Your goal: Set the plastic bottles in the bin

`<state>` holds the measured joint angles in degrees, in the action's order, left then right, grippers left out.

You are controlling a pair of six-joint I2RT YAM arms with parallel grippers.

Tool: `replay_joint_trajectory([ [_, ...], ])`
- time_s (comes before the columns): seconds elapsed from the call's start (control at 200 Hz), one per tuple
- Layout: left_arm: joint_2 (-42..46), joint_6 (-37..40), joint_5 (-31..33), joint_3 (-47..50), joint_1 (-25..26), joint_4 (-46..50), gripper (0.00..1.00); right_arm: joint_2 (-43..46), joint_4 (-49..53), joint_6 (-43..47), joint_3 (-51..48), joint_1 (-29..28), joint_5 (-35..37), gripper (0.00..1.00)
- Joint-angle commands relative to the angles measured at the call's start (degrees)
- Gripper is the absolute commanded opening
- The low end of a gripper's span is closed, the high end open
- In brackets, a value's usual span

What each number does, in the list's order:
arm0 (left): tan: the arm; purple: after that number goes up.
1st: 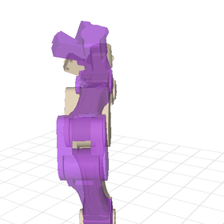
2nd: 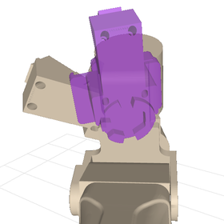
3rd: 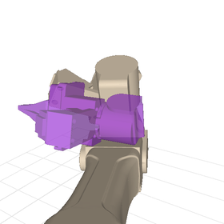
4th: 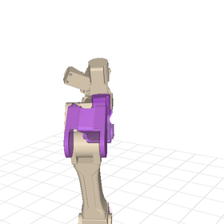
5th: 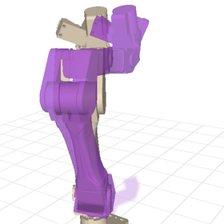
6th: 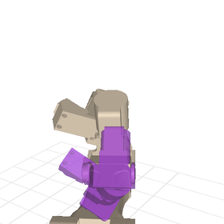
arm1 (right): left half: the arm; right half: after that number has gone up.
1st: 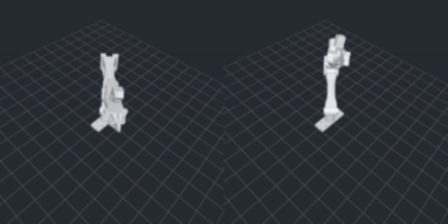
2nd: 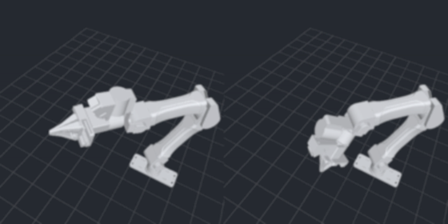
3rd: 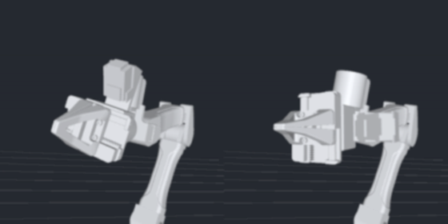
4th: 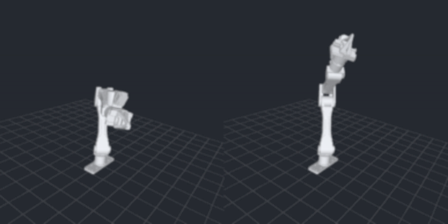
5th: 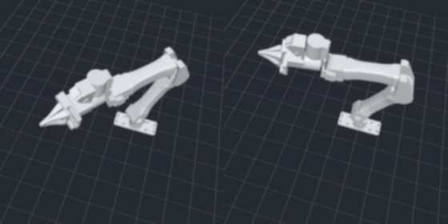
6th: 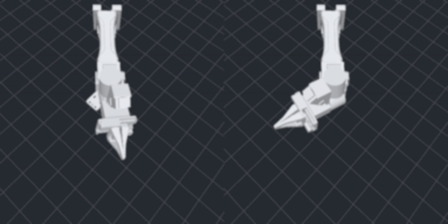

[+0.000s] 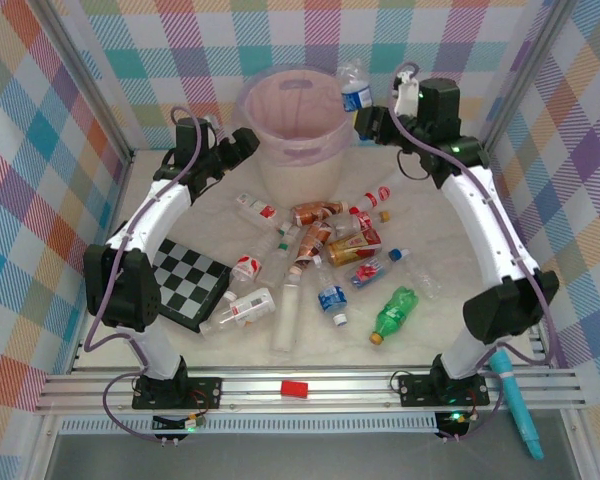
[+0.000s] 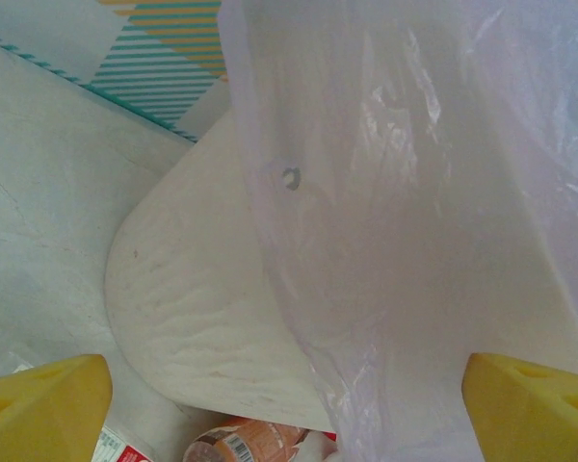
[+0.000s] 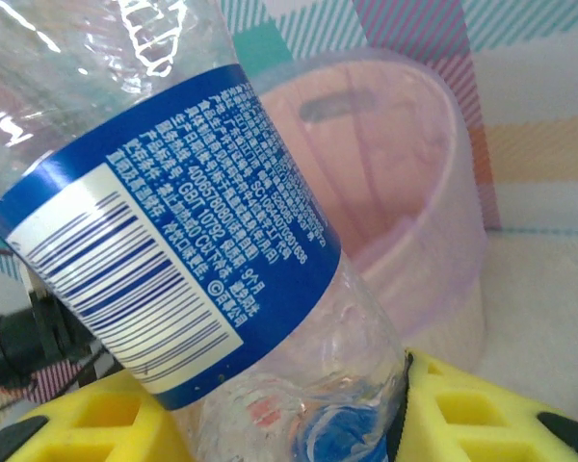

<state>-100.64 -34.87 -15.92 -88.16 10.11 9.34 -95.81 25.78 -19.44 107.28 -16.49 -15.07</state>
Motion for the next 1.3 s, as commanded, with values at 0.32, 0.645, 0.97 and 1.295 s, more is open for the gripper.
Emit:
replay_joint_trajectory([
  [0.32, 0.56, -0.8, -1.12, 5.3, 1.48, -5.02, 0.9, -25.89, -1.44, 4.86, 30.24, -6.86, 4.11, 0.45],
  [0.645, 2.01, 0.41, -1.07, 6.08, 1.8, -2.9, 0.9, -38.31, 5.57, 9.66, 42.57, -9.11, 7.77, 0.45],
  [0.97, 19.11, 9.23, 10.87, 17.28, 2.19, 13.99, 0.93, -41.12, 7.74, 12.43, 42.58, -9.68, 9.53, 0.56],
  [1.295, 38.82, 17.33, 15.88, 27.22, 6.81, 35.37, 0.95, -41.45, 8.15, 13.47, 42.62, -9.71, 10.52, 0.67],
])
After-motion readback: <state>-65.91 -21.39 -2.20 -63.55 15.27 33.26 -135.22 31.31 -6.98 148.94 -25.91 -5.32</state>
